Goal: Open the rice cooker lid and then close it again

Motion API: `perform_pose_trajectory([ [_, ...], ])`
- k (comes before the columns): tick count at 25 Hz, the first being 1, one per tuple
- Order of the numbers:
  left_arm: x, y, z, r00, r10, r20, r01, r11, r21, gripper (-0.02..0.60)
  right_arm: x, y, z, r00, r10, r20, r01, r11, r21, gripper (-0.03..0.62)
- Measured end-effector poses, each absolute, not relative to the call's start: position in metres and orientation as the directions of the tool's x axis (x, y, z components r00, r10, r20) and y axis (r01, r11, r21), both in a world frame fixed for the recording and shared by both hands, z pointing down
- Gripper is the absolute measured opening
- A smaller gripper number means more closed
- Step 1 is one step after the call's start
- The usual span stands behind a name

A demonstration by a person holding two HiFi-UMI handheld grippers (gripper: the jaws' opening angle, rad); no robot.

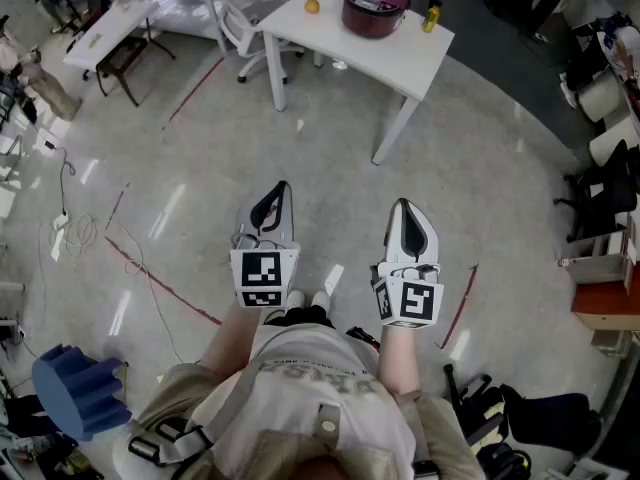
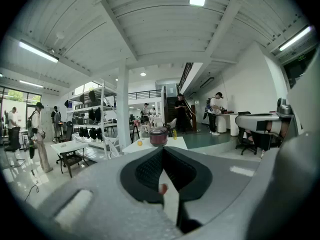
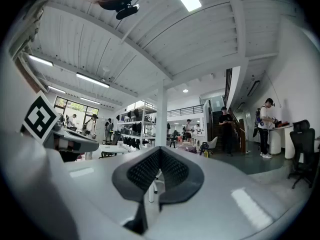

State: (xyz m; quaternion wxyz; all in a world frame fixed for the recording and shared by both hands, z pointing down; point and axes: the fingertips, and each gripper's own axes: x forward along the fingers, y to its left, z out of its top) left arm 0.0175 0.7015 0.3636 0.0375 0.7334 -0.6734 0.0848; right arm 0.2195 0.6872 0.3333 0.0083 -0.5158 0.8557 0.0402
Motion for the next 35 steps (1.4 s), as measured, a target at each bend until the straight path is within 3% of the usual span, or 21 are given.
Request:
perform_pose_trajectory([
  [20,0.036,0.685,0.381,0.079,-0.973,0.217,-0.993,-0.095,-0.064,0.011,0.229,0.672,0.351,-0.490,-0.871,-0.016,-0.870,0.488,0.063,0.000],
  [27,0.041,0.668,0.362,0.084,-0.977,0.197,-0.991,-0.102,-0.083,0.016,0.238,0.655,0.335,-0.537,-0.840,-0.076,-0.839,0.541,-0.052,0.006],
  [30,0.048,0.663,0.357,0.118,-0.974,0.194,-0.988,-0.135,-0.077,0.195,0.239,0.650,0.330,-0.569,-0.818,-0.085,-0.815,0.575,-0.074,0.236],
  [32,0.051,0.662,0.355,0.125,-0.973,0.192,-0.987,-0.141,-0.074,0.264,0.242,0.647,0.329,-0.572,-0.815,-0.093,-0.812,0.579,-0.077,0.278],
  [35,0.055,0.662,0.356,0.113,-0.974,0.195,-0.987,-0.132,-0.088,0.288,0.245,0.646,0.330,-0.580,-0.809,-0.098,-0.807,0.587,-0.071,0.287],
])
